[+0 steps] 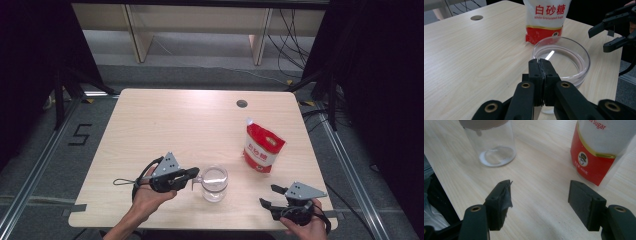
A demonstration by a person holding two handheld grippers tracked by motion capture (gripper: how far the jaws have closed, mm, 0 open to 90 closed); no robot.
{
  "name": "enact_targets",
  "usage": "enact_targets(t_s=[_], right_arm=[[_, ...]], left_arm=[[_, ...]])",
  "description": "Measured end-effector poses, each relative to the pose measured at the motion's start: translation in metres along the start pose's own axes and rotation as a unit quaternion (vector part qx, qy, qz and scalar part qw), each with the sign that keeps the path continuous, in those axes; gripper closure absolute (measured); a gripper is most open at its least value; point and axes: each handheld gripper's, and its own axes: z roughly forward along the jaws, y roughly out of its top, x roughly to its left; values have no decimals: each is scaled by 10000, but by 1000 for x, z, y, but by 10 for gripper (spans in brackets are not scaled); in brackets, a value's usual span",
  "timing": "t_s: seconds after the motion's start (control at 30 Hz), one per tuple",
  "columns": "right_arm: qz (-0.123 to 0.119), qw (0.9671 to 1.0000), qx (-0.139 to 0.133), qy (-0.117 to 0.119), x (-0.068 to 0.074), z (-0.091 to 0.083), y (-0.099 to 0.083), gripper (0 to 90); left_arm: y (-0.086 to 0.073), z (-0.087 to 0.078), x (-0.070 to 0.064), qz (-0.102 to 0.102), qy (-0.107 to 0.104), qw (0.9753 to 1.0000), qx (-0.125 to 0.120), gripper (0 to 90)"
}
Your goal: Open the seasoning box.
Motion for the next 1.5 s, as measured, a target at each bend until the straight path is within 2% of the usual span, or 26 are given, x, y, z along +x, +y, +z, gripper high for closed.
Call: enact_targets(t_s=[0.03,0.07,0.17,0.2,0.3,0.43,0.47,0.53,0.6,0.63,0.7,0.73,0.77,0.8,0.87,0.9,0.93,1.0,1.03,1.1,1.17,1.23,1.3,1.43,1.47,1.5], right_arm=[[113,9999,40,31,3,-1,0,378],[42,10000,-2,-54,2,-1,0,390],[-91,9999,-52,-36,0,-2,1,421],[39,10000,-19,-37,2,-3,1,424],[-96,9999,-80,-11,1,-1,1,427],[-97,9999,-23,-22,2,-2,1,436],[51,10000,34,14,5,-3,1,439],[-184,9998,-51,-26,1,-2,2,443],[-225,9997,-112,18,1,-1,2,450],[-227,9997,-105,-18,2,-2,2,450],[-149,9998,-123,28,4,-2,3,453],[-20,9998,-163,128,7,-2,4,488],[-20,9998,-163,128,7,-2,4,488],[-93,9991,-366,192,7,-2,8,552],[-27,9987,-455,217,9,-2,10,581],[-273,9975,-612,237,7,-1,14,613],[-245,9974,-637,210,10,-1,17,634],[-430,9959,-763,233,10,3,20,676],[-224,9965,-742,299,14,4,21,686],[-370,9959,-744,371,14,8,25,731],[-274,9959,-744,444,18,11,28,771],[-482,9941,-803,553,19,18,32,797],[-437,9948,-729,556,23,21,34,822],[-573,9939,-728,598,25,29,38,839],[-453,9950,-641,617,27,30,38,846],[-592,9939,-711,599,26,33,39,855]], left_arm=[[-1,0,0,12,-8,10000,24,877],[-1,0,0,-10,-13,10000,9,876],[-2,0,-1,-35,0,10000,-10,877],[-2,0,-1,-24,-8,10000,-11,877],[-3,-1,0,90,-54,9999,-35,875],[-4,-3,-1,40,-4,10000,-8,873],[-4,-3,-1,3,-16,10000,-17,873],[-4,-3,-1,76,-1,10000,-17,873],[-4,-3,0,77,-15,10000,-19,873],[-5,-3,-1,-25,-10,10000,-33,873],[-5,-3,-1,77,9,10000,-43,873],[-5,-3,-1,73,13,10000,-46,873],[-5,-3,-1,68,2,10000,-56,873],[-5,-3,-1,58,7,10000,-61,873],[-5,-3,-1,81,19,10000,-55,873],[-5,-3,-1,85,20,9999,-55,873],[-5,-3,-1,87,21,9999,-51,873],[-5,-3,-1,95,23,9999,-49,873],[-5,-3,-1,101,27,9999,-52,873],[-6,-3,-1,100,31,9999,-52,873],[-6,-3,-2,101,39,9999,-60,873],[-6,-3,-1,104,36,9999,-79,873],[-7,-3,-3,37,47,9999,-91,874],[-8,-3,-4,34,59,9999,-149,876],[-8,-3,-4,31,64,9999,-144,875],[-8,-3,-4,2,61,9999,-151,876]])
